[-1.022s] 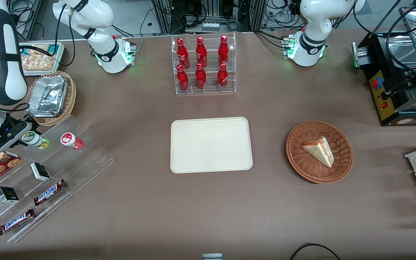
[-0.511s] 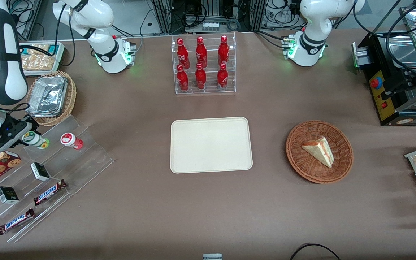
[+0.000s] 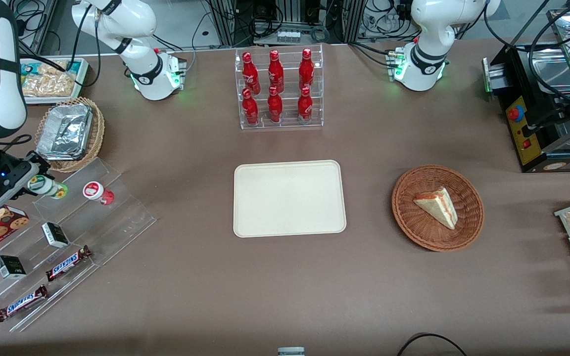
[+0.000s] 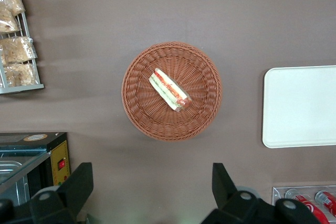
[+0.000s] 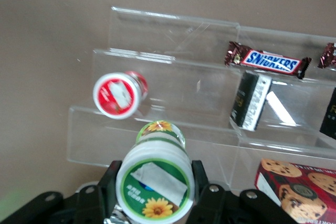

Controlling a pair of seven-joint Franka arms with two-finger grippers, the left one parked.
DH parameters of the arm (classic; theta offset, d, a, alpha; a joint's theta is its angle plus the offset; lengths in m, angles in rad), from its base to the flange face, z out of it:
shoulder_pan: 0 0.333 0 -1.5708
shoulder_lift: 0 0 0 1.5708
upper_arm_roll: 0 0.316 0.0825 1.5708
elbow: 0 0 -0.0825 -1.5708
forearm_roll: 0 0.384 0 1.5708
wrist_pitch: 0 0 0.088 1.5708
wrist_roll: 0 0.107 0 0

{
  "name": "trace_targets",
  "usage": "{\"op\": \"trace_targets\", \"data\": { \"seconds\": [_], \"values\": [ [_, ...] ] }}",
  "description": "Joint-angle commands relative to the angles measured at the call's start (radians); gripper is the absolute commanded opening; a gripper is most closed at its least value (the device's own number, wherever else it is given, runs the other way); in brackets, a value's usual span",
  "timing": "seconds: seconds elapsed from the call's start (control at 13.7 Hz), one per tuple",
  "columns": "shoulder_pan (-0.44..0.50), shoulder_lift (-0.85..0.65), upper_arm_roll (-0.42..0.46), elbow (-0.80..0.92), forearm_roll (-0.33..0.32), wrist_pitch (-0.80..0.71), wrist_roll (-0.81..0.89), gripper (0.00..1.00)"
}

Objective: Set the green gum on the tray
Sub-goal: 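Lift the gum container off the shelf with the right gripper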

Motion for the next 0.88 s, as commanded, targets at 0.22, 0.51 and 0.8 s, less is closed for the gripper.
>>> {"op": "trace_targets", "data": {
  "seconds": [0.22, 0.51, 0.8],
  "values": [
    [0.113, 0.013, -0.003, 0.089, 0.011, -0.151, 0.150, 0.00],
    [0.211, 0.010, -0.003, 0.089, 0.011, -0.196, 0.360, 0.00],
    [0.315, 0.013, -0.001, 0.089, 0.018, -0.237, 0.580, 0.00]
  ]
}}
